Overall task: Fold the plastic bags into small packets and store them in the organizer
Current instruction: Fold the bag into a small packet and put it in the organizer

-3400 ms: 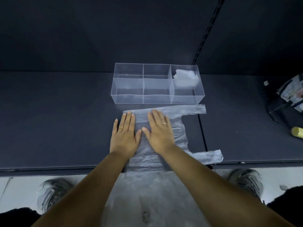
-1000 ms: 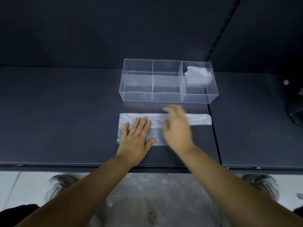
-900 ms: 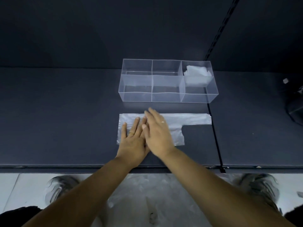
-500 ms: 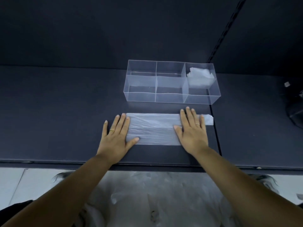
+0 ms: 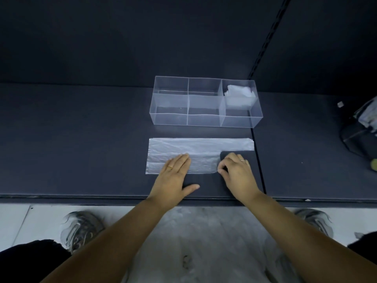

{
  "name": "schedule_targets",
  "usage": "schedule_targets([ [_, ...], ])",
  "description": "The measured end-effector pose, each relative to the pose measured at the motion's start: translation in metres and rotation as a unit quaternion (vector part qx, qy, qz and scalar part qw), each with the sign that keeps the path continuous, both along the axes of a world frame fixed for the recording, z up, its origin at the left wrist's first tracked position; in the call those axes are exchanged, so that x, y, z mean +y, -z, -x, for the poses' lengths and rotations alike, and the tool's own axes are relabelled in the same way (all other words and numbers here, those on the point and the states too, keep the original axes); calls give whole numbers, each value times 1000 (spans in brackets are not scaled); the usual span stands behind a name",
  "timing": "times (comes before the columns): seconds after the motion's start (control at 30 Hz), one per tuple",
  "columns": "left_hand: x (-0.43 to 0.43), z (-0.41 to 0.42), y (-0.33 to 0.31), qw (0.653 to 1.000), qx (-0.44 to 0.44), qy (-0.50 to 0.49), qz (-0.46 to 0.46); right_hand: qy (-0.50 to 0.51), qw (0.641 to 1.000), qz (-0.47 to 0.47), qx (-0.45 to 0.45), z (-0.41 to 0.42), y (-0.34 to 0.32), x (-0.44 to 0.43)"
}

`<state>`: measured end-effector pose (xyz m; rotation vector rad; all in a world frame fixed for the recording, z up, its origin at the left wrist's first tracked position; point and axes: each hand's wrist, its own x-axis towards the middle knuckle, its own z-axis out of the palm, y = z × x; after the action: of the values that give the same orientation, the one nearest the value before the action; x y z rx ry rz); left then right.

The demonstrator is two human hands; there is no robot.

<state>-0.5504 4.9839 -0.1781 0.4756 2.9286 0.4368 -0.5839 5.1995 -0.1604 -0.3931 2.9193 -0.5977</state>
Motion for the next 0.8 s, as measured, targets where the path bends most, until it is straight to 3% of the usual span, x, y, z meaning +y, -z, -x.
schedule_targets([
  [0.17, 10, 2, -8, 996, 83, -23, -24, 23, 988, 107, -112, 0, -24, 17],
  [0.3, 23, -3, -15, 989, 144, -26, -11, 17, 999, 1, -30, -7, -38, 31],
  [0.43, 32, -11, -20, 990, 134, -25, 26, -135, 989, -63, 11, -16, -37, 8],
  [0.5, 33, -12, -27, 991, 128, -22, 37, -157, 983, -91, 7, -19, -23, -7],
  [0.57, 34, -9, -35, 993, 101, -28, 52, -100, 994, -42, 23, -14, -12, -11],
  [0.63, 26, -4, -40, 995, 76, -64, 30, 3, 996, 89, 4, -5, -10, -6],
  [0.7, 8, 4, -35, 989, 28, -125, -71, 99, 971, 205, -73, 7, -12, 4],
  [0.8, -25, 13, -30, 934, -94, -255, -233, 183, 936, 259, -154, 18, -15, 13],
])
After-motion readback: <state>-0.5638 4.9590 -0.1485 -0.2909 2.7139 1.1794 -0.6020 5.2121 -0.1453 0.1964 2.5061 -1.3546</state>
